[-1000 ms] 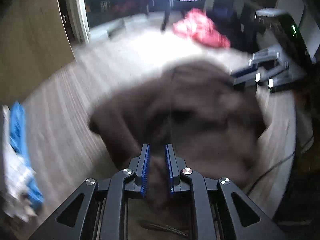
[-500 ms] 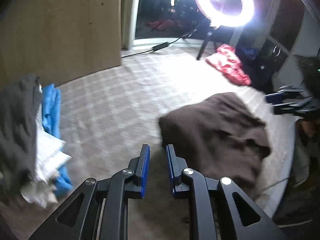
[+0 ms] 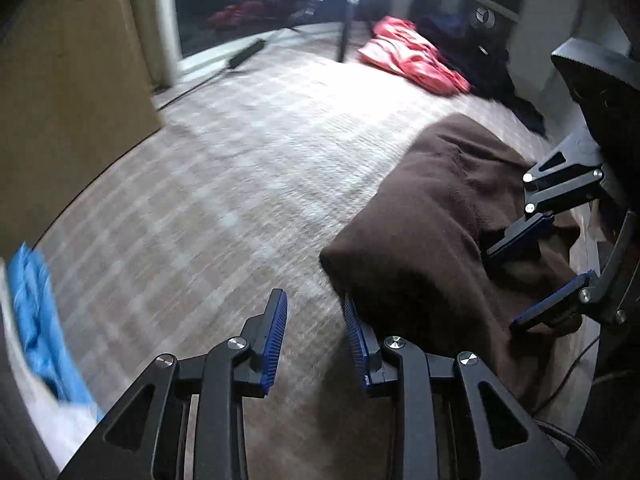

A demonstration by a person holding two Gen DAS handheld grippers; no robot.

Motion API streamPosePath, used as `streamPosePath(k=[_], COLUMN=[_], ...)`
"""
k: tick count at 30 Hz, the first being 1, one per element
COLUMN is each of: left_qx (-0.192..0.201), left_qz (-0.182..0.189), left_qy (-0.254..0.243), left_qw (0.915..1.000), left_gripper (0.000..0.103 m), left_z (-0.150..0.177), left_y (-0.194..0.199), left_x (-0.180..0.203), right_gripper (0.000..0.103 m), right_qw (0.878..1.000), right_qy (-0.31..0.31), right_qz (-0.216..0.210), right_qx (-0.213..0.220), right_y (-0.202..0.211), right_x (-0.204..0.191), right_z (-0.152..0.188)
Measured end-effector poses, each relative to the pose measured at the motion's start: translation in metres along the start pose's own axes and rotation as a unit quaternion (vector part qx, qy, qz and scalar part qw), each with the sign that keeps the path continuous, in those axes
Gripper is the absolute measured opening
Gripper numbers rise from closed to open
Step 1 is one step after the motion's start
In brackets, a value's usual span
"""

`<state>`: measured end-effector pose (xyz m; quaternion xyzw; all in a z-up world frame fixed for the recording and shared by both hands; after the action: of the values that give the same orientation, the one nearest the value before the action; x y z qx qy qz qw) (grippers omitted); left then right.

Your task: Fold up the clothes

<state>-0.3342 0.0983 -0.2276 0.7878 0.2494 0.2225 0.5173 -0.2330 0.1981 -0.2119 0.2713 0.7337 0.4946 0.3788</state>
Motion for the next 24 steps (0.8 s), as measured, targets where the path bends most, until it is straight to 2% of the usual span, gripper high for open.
streamPosePath(k=[5,6,7,8,12,18,22,24], left_qx=[-0.005,-0.004,-0.007,-0.010,-0.008,0.019,0.020,0.004], left_qz=[0.042,0.049,0.062,0.064,0.050,0.059,0.087,0.083], left_qy=[-0.019,-0.023,-0.026,-0.033,-0.062,-0.045,0.065,0.110], left_qw=[0.9989,0.9986,0.9977,0.9974,0.9968,0.9971,0.9939,0.9904], left_gripper=[0.026,0.022,0.012,0.009,0.013,0.014,0.009,0.009], left_z=[-0.008,-0.008,-0.009,-0.009,-0.006,-0.013,-0.014,-0.010], left_y=[0.000,0.000,0.000,0.001,0.006,-0.001,-0.017,-0.027], left_x=[-0.007,-0.007,-0.006,-0.004,0.000,-0.004,-0.020,-0.026], right_gripper=[0.042,0.042,0.042,0.042,0.042,0.042,0.042,0.042], right_qw=[1.000,1.000,1.000,1.000,1.000,1.000,1.000,1.000], right_qy=[0.018,0.015,0.011,0.008,-0.003,0.000,-0.009,-0.006], right_qz=[0.016,0.013,0.009,0.006,-0.006,-0.011,-0.010,-0.002], right_qx=[-0.019,-0.018,-0.018,-0.018,-0.016,-0.014,-0.022,-0.017], right_y=[-0.005,-0.004,-0.003,-0.002,0.003,0.000,-0.009,-0.012], right_x=[-0.005,-0.005,-0.004,-0.003,0.002,0.004,0.009,0.007], right_z=[0.008,0.009,0.009,0.010,0.011,0.003,0.004,0.008])
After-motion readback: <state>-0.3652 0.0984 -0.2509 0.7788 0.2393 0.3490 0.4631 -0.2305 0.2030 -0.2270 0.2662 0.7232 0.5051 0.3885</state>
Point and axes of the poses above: each gripper's, at about its wrist camera, not at the fingertips, and y roughly against the way its jaws point, x to its right, z to its underside, the point moved 1 cm from there along -y, roughly the way its jaws point, and after that the axes turned 8 degrees about -x, right-handed, at the moved point
